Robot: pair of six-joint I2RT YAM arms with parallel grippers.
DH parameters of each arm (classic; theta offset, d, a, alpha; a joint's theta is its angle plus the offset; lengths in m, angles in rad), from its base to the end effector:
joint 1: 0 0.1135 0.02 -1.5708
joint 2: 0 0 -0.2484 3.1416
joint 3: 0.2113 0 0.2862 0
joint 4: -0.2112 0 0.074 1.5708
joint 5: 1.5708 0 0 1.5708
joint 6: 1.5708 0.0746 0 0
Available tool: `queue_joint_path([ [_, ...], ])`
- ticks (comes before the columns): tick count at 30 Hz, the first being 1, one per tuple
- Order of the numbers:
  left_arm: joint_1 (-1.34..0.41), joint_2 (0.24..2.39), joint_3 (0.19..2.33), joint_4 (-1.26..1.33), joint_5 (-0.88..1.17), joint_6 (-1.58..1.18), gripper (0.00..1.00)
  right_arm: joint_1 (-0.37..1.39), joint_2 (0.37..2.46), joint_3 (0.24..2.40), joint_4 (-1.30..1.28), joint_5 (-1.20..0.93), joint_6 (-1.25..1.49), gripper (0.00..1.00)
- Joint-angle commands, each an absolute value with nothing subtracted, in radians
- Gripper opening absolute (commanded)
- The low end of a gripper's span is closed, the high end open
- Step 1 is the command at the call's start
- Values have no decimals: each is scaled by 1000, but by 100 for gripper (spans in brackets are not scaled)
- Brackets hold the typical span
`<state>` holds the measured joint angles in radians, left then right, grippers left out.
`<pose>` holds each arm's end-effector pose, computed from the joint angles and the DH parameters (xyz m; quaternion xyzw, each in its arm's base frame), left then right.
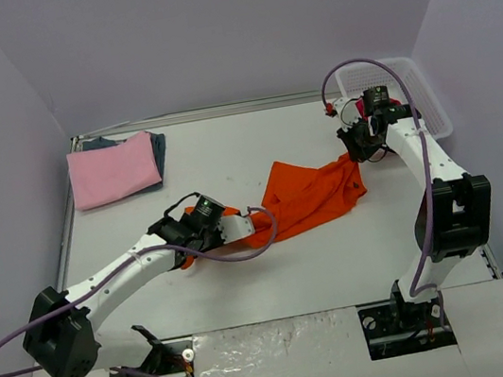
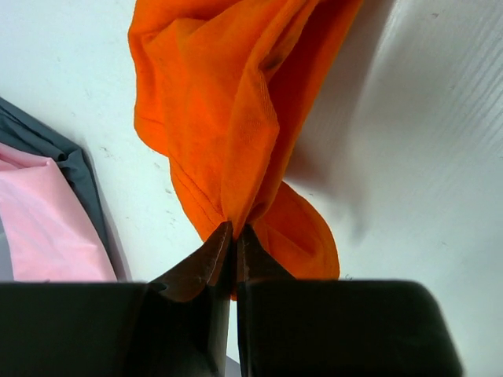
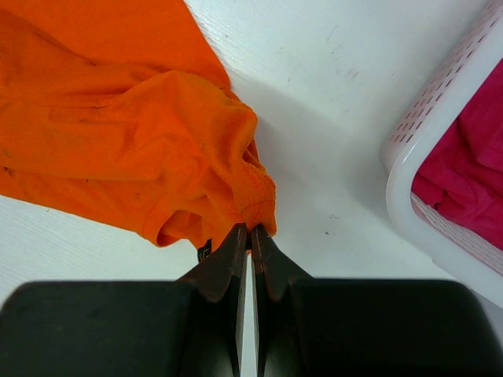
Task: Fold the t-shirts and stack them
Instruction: Flatten out the tshirt
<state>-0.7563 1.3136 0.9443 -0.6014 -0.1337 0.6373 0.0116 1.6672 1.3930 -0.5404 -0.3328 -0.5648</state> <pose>0.2418 -0.2144 0.1866 0.5966 0.7437 0.0462 0.2982 0.4284 0.0293 0.2376 -0.3191 0.8613 0.0486 0.3923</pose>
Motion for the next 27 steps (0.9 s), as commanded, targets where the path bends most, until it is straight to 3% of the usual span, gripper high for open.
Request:
queue_joint_path([
  [1,-753,1318,963,-652,-129,612,2,5,1652,1399,-552,-336,-578,0],
  [4,-753,1339,968,-650,-124,601,3,5,1649,1390,-552,-334,-578,0],
  [6,-753,1359,973,-649,-123,589,10,5,1646,1385,-552,-334,-578,0],
  [7,-753,1365,973,-649,-121,588,9,5,1644,1384,-551,-333,-580,0],
  [8,-753,1370,973,-650,-115,586,3,5,1643,1381,-552,-333,-580,0],
  [14,-753,1365,962,-635,-97,577,2,5,1637,1379,-552,-325,-578,0],
  [15,-753,1368,965,-638,-97,574,4,5,1638,1379,-552,-327,-580,0],
  [16,-753,1376,968,-643,-92,572,16,5,1638,1379,-552,-325,-578,0],
  [17,-753,1381,974,-655,-86,572,18,5,1641,1379,-551,-328,-578,0],
  [19,-753,1385,974,-658,-80,571,3,5,1643,1379,-552,-328,-578,0],
  [22,-753,1387,971,-658,-80,569,7,5,1644,1376,-552,-327,-578,0],
  [27,-753,1371,948,-646,-77,569,2,5,1637,1370,-551,-321,-583,0],
])
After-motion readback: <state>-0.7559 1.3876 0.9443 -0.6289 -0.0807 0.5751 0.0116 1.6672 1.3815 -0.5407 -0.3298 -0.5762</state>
